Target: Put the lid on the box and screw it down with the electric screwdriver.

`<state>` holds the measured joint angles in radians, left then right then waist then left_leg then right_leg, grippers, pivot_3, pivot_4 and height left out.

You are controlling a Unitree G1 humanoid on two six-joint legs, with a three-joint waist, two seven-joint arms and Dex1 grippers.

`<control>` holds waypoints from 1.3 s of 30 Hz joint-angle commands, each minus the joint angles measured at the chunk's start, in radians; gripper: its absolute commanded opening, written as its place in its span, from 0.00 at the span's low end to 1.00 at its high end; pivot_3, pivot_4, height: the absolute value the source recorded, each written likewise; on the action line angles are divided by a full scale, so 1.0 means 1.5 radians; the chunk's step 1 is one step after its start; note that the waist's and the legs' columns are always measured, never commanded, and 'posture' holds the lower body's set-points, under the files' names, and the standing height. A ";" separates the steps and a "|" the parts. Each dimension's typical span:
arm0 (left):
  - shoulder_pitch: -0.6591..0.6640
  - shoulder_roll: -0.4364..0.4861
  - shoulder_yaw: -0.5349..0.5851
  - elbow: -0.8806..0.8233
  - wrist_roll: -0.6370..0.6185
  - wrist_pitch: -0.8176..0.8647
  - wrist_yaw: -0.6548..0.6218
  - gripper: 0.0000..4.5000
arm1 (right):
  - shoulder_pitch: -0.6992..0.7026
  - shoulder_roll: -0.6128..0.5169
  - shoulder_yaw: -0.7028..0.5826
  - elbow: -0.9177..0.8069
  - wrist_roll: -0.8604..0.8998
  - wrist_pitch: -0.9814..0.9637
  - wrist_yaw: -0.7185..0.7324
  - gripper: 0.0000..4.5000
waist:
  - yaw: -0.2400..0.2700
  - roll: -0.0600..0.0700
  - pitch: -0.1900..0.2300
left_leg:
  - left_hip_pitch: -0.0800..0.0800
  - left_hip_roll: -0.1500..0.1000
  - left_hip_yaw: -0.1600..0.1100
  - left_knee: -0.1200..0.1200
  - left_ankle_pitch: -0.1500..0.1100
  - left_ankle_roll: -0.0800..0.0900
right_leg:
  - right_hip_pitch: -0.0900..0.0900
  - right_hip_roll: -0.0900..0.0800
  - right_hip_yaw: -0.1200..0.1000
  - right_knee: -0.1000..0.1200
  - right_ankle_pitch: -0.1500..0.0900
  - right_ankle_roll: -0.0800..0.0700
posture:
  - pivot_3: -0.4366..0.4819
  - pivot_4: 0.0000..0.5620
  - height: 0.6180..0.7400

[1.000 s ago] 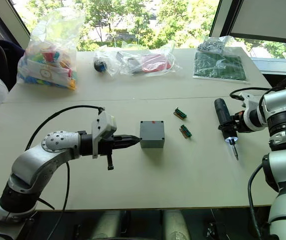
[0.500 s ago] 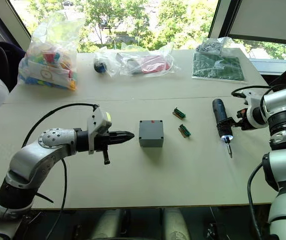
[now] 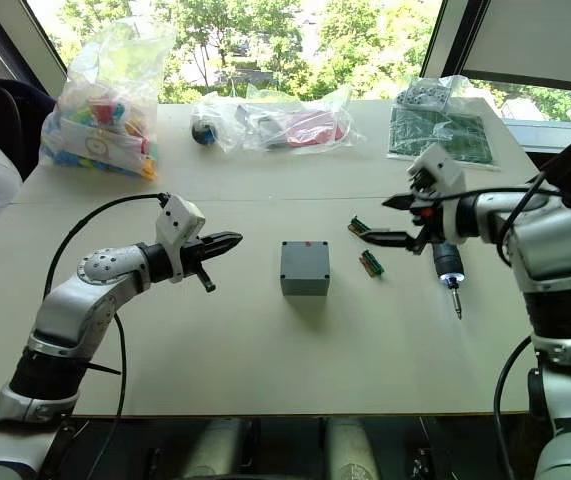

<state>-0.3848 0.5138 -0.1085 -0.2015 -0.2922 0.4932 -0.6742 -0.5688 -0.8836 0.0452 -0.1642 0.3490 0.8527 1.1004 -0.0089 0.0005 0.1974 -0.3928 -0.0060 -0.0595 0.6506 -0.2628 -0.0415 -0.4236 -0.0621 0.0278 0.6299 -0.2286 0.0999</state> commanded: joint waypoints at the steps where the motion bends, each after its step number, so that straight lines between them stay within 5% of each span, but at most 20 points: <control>1: -0.019 -0.007 -0.020 0.030 -0.024 0.009 -0.059 0.00 | 0.045 -0.016 -0.008 -0.097 0.048 0.050 0.002 0.99 | 0.000 0.000 0.000 | 0.000 0.000 0.000 0.001 0.000 0.000 | 0.000 0.000 0.000 0.000 0.000 0.000 | 0.48 0.27 1.00; 12: -0.107 -0.030 -0.127 0.146 0.031 -0.026 -0.173 0.00 | 0.074 0.017 0.082 -0.156 0.055 0.086 -0.056 0.99 | -0.005 -0.002 -0.001 | 0.001 0.000 0.000 0.001 0.000 0.000 | 0.001 0.001 0.000 0.000 0.000 0.000 | 0.48 0.27 1.00; 30: -0.234 -0.100 -0.133 0.350 0.108 -0.139 -0.208 0.00 | 0.050 0.111 0.115 -0.216 0.129 0.168 -0.114 0.99 | -0.003 -0.003 -0.001 | 0.001 0.001 -0.001 0.001 0.000 0.000 | 0.001 0.001 -0.001 0.000 0.001 0.000 | 0.48 0.27 1.00; 39: -0.204 -0.029 -0.100 0.305 0.120 -0.143 -0.225 0.00 | 0.036 -0.008 0.021 -0.169 0.127 0.118 -0.086 0.99 | -0.005 -0.003 0.000 | 0.001 0.001 -0.001 0.001 0.000 0.000 | 0.001 0.001 -0.001 0.000 0.001 0.000 | 0.48 0.27 1.00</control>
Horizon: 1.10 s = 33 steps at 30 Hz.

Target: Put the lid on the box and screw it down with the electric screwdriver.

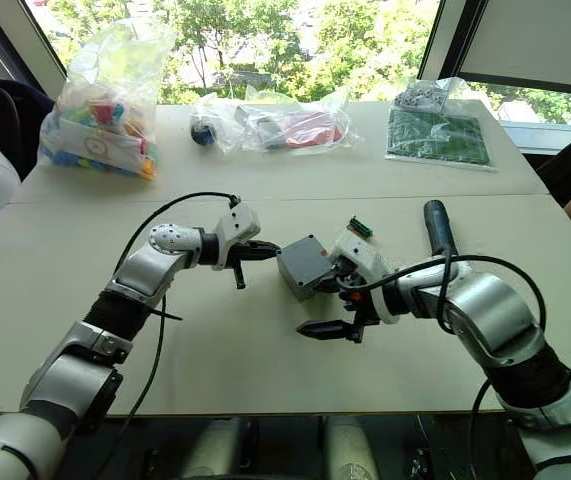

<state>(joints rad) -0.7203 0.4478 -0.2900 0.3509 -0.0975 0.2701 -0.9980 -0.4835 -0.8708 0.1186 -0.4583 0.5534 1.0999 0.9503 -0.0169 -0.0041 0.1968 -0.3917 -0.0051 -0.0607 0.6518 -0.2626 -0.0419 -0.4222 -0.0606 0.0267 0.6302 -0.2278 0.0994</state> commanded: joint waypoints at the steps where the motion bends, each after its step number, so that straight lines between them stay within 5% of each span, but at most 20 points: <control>1: 0.031 0.021 0.025 -0.085 -0.015 0.012 -0.011 0.00 | -0.024 -0.022 -0.030 0.046 -0.017 -0.064 0.016 0.99 | 0.000 0.000 0.000 | 0.000 0.000 0.000 0.000 0.000 0.000 | 0.000 0.000 0.000 0.000 0.000 0.000 | 0.48 0.27 1.00; 11: 0.084 -0.008 0.007 -0.197 -0.041 0.094 -0.019 0.00 | -0.051 0.014 0.067 0.210 -0.113 -0.200 0.051 0.99 | 0.002 -0.001 0.000 | 0.000 0.000 0.000 0.000 0.000 0.000 | 0.000 0.000 0.000 0.000 0.000 0.000 | 0.48 0.27 1.00; 33: 0.029 -0.038 0.008 -0.111 -0.019 0.049 -0.006 0.00 | 0.017 0.033 0.021 0.096 -0.051 -0.127 0.035 0.99 | 0.002 -0.001 0.000 | 0.000 0.000 0.000 0.000 0.000 0.000 | 0.000 0.000 0.000 0.000 0.000 0.000 | 0.48 0.27 1.00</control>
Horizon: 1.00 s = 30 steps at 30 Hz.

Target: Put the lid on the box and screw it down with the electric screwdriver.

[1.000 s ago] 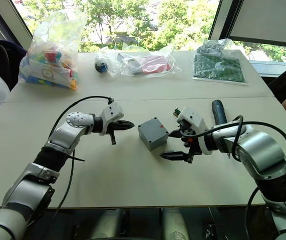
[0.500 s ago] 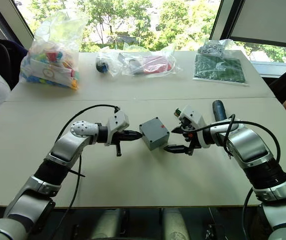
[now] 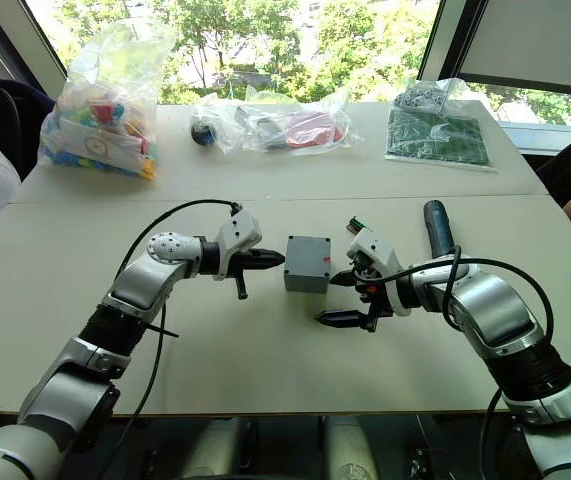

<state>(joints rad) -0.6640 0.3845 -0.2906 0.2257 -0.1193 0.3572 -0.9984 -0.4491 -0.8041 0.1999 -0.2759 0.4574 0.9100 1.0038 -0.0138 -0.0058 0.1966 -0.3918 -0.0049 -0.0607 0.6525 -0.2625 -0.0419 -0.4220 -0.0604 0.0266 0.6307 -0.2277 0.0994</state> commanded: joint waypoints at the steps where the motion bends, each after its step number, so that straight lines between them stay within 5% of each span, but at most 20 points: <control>1: -0.002 0.014 0.011 -0.043 -0.008 0.000 -0.011 0.00 | -0.009 -0.022 -0.059 -0.026 0.028 0.005 0.007 0.99 | 0.000 0.000 0.000 | 0.000 0.000 0.000 0.000 0.000 0.000 | 0.000 0.000 0.000 0.000 0.000 0.000 | 0.48 0.27 1.00; 7: 0.057 0.068 0.068 -0.172 -0.075 0.083 -0.021 0.00 | -0.075 -0.038 -0.213 0.088 0.095 0.016 0.006 0.99 | -0.002 0.000 0.000 | 0.000 0.000 0.000 0.000 0.000 0.000 | 0.000 0.000 0.000 0.000 0.000 0.000 | 0.48 0.27 1.00; 13: 0.044 0.043 0.170 -0.257 -0.185 0.191 0.039 0.00 | -0.190 0.068 -0.147 0.349 -0.041 -0.162 -0.071 0.99 | -0.006 -0.003 0.000 | 0.001 0.001 0.000 0.000 0.000 0.000 | 0.001 0.000 0.000 0.000 0.000 0.000 | 0.48 0.27 1.00; 17: 0.048 0.074 0.167 -0.299 -0.195 0.224 0.044 0.00 | -0.249 0.124 -0.103 0.523 -0.121 -0.283 -0.085 0.99 | -0.007 -0.002 -0.001 | 0.001 0.001 0.001 -0.002 0.000 0.000 | 0.000 0.000 0.000 0.000 0.000 -0.001 | 0.48 0.27 1.00; 24: 0.061 0.101 0.174 -0.343 -0.219 0.256 0.069 0.00 | -0.312 0.176 -0.086 0.678 -0.184 -0.398 -0.086 0.57 | -0.005 -0.002 0.000 | 0.000 0.000 0.001 -0.002 0.000 0.000 | -0.002 0.000 0.000 0.000 0.001 -0.001 | 0.48 0.27 1.00; 30: 0.071 0.102 0.169 -0.354 -0.227 0.260 0.088 0.00 | -0.332 0.190 -0.089 0.728 -0.210 -0.430 -0.082 0.57 | -0.005 -0.002 0.000 | 0.000 0.000 0.000 -0.002 0.001 -0.002 | -0.001 0.000 0.000 0.000 0.001 -0.001 | 0.48 0.27 1.00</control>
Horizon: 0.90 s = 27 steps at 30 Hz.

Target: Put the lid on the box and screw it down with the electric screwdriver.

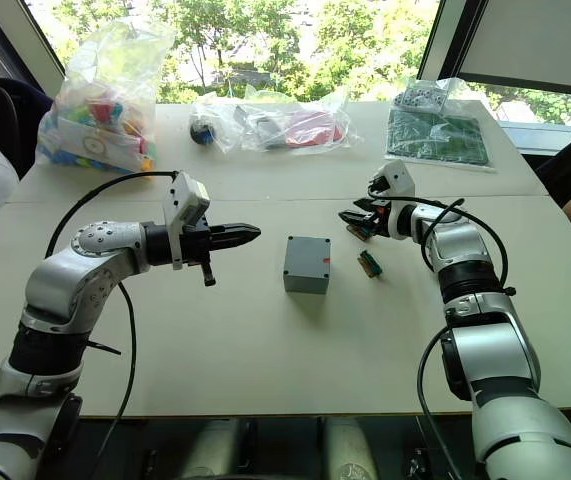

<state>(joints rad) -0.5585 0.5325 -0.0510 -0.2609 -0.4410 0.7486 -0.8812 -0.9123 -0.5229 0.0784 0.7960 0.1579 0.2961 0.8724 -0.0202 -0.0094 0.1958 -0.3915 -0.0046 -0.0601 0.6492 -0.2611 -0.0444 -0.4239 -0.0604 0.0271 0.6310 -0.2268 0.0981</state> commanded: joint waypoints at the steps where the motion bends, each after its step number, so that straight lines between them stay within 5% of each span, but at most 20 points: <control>1: 0.002 0.004 0.009 -0.031 -0.014 -0.001 0.012 0.00 | -0.025 0.002 -0.007 0.019 -0.016 -0.023 0.005 0.57 | -0.001 0.000 0.000 | 0.000 0.000 0.000 0.000 0.000 0.000 | 0.000 0.000 0.000 0.000 0.000 0.000 | 0.48 0.27 1.00; 15: 0.011 0.006 0.000 -0.029 -0.015 -0.009 0.022 0.00 | -0.032 0.007 -0.023 0.049 -0.031 -0.028 0.006 0.57 | -0.011 0.000 0.000 | 0.000 0.000 0.000 0.000 0.000 0.000 | 0.000 0.000 0.000 0.000 0.000 0.000 | 0.48 0.27 1.00; 19: 0.012 0.005 -0.006 -0.025 -0.011 -0.014 0.022 0.00 | -0.036 0.013 -0.036 0.055 -0.023 -0.024 0.000 0.34 | -0.015 0.000 0.000 | 0.000 0.000 0.000 0.000 0.000 0.000 | 0.000 0.000 0.000 0.000 0.000 0.000 | 0.48 0.27 1.00; 22: 0.014 0.005 -0.008 -0.024 -0.010 -0.017 0.022 0.00 | -0.038 0.017 -0.038 0.063 -0.027 -0.027 -0.004 0.04 | -0.017 0.000 0.000 | 0.000 0.000 0.000 0.000 0.000 0.000 | 0.000 0.000 0.000 0.000 0.000 0.000 | 0.48 0.27 1.00; 27: 0.017 0.005 -0.012 -0.021 -0.008 -0.021 0.023 0.00 | -0.041 0.022 -0.042 0.070 -0.030 -0.032 -0.006 0.02 | -0.016 0.000 0.000 | 0.000 0.000 0.000 0.000 0.000 0.000 | 0.000 0.000 0.000 0.000 0.000 0.000 | 0.48 0.27 1.00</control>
<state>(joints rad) -0.5317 0.5384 -0.0668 -0.2773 -0.4476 0.7339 -0.8460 -0.9384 -0.4882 0.0356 0.9082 0.1110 0.2675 0.8645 -0.0443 -0.0094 0.1959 -0.3911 -0.0045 -0.0601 0.6490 -0.2608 -0.0448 -0.4238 -0.0602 0.0274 0.6314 -0.2268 0.0980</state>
